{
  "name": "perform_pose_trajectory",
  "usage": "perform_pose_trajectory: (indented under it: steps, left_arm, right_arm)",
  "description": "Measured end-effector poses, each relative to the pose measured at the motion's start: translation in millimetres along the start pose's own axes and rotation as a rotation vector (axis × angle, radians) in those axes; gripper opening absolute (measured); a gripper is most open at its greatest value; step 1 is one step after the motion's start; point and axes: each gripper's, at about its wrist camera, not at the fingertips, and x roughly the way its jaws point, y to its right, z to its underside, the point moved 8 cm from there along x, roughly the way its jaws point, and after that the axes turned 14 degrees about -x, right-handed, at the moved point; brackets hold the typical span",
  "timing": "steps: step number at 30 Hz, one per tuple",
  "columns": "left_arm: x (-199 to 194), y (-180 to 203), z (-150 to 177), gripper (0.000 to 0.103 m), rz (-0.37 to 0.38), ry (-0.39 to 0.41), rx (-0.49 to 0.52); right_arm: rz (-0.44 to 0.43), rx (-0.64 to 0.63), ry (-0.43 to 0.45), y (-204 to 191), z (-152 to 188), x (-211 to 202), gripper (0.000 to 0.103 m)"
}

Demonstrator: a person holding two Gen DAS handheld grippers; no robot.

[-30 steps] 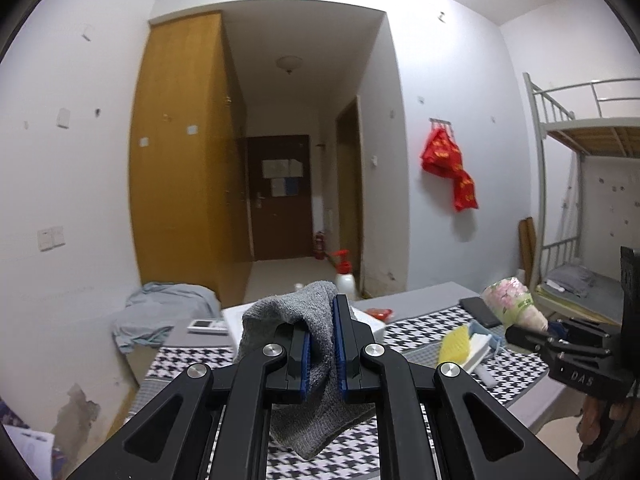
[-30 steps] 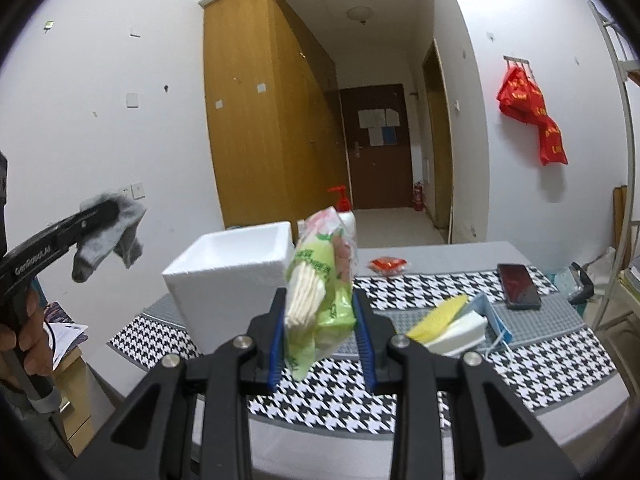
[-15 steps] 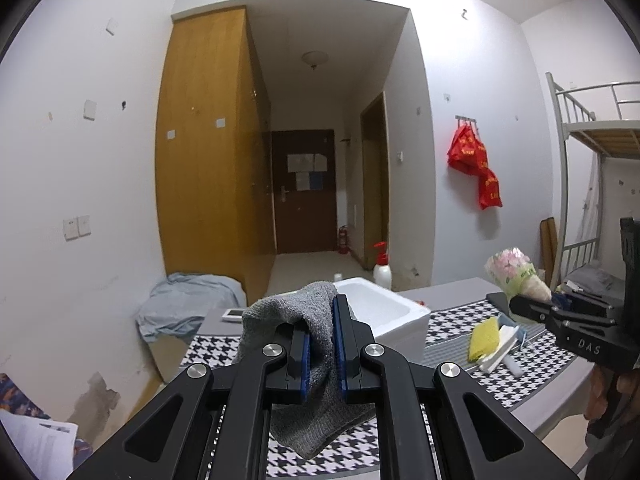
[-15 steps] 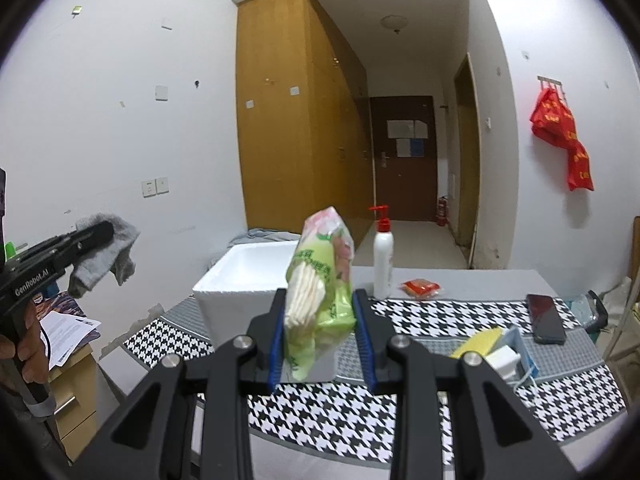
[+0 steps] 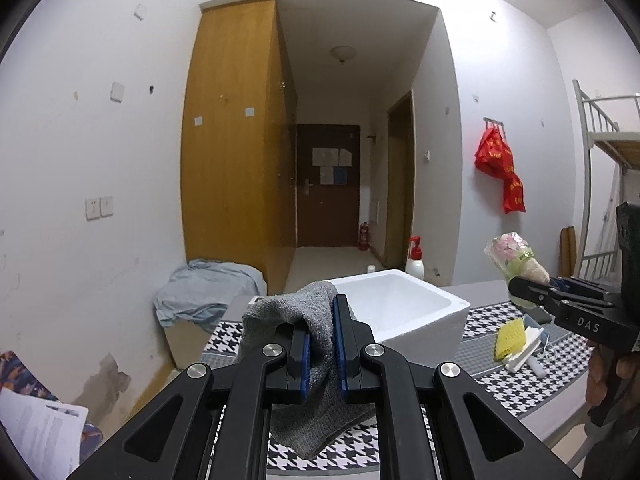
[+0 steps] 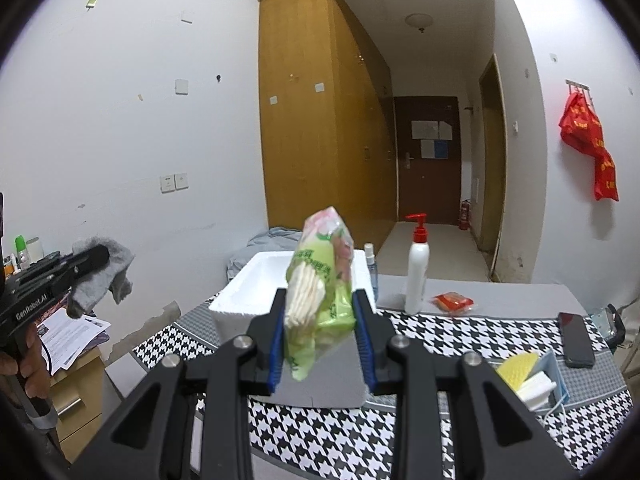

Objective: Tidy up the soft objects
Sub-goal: 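Lift the sock and swab pack and carry both toward the white foam box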

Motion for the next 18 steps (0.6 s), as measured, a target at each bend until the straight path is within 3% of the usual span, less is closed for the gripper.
perform_pose_trajectory:
  steps: [18]
  left_arm:
    - [29,-20,11,0.011,-0.016,-0.044,0.001]
  right_arm:
    - [-0.035,-0.013,-0.042,-13,-17,66,0.035]
